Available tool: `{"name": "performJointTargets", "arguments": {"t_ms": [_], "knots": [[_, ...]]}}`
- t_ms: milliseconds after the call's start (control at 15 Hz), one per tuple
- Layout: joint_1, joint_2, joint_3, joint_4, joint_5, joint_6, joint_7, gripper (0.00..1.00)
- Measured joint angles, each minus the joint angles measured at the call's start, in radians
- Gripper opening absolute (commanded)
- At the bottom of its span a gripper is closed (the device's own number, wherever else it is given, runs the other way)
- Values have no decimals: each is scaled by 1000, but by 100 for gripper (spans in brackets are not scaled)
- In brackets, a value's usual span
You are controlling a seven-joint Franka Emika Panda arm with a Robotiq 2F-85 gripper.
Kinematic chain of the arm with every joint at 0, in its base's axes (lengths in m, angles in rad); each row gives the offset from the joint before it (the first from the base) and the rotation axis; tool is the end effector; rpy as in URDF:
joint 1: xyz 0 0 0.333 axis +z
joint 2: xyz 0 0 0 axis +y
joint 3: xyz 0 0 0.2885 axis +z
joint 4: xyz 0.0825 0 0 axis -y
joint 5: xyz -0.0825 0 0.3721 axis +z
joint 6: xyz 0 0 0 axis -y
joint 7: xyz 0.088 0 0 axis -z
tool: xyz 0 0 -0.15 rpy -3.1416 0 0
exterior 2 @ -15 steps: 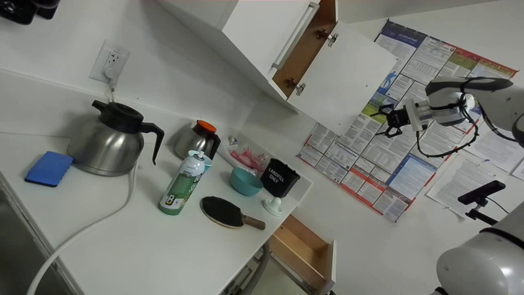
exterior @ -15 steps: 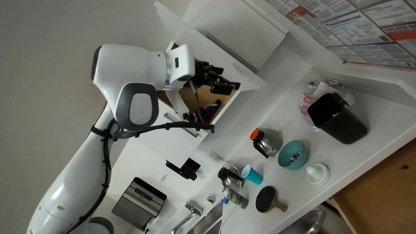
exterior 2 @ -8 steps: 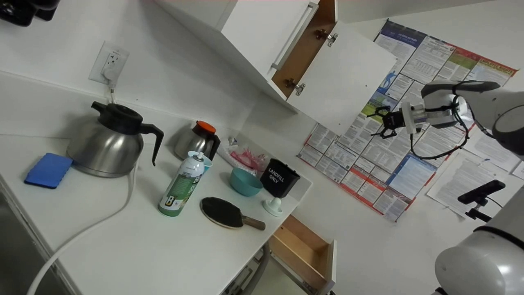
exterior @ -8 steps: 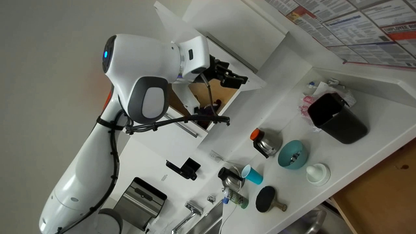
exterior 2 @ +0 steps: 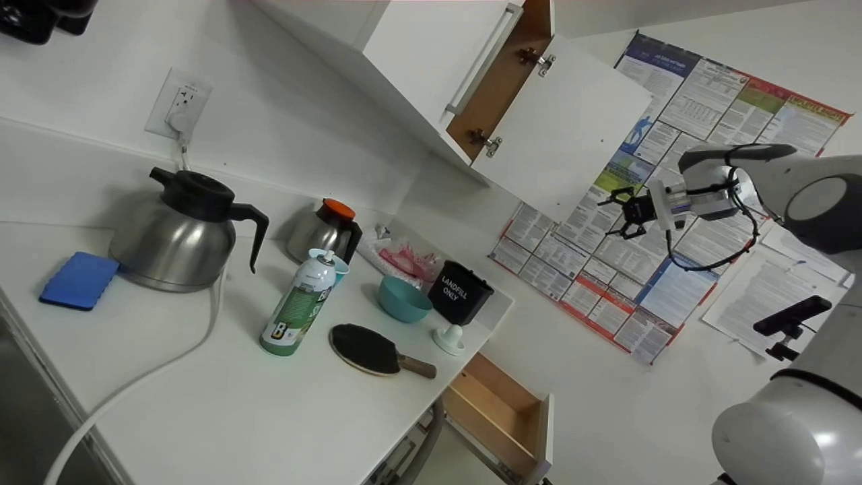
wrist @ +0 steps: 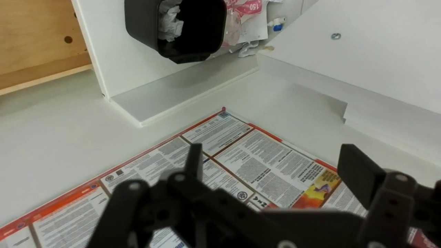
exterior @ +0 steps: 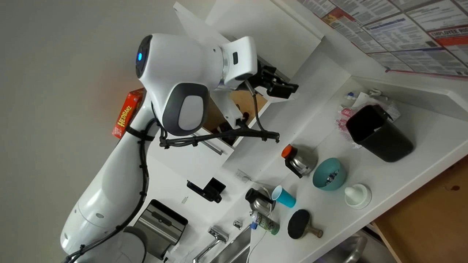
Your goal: Close the open upper cabinet door
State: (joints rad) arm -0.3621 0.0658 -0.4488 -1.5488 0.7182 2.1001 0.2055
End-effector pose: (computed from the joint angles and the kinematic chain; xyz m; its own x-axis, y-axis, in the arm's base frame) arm 0.4763 -0.4076 0.6133 0.2458 -0.9441 0.2198 -0.6393 -0.3284 -0.6953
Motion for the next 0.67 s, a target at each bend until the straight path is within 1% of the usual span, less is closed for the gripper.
{"name": "performJointTargets", "arguments": {"t_ms": [267, 667], "knots": [[-34, 74, 8, 50, 80, 0, -28, 100], [-82, 159, 54, 124, 197, -23, -68, 100]]}}
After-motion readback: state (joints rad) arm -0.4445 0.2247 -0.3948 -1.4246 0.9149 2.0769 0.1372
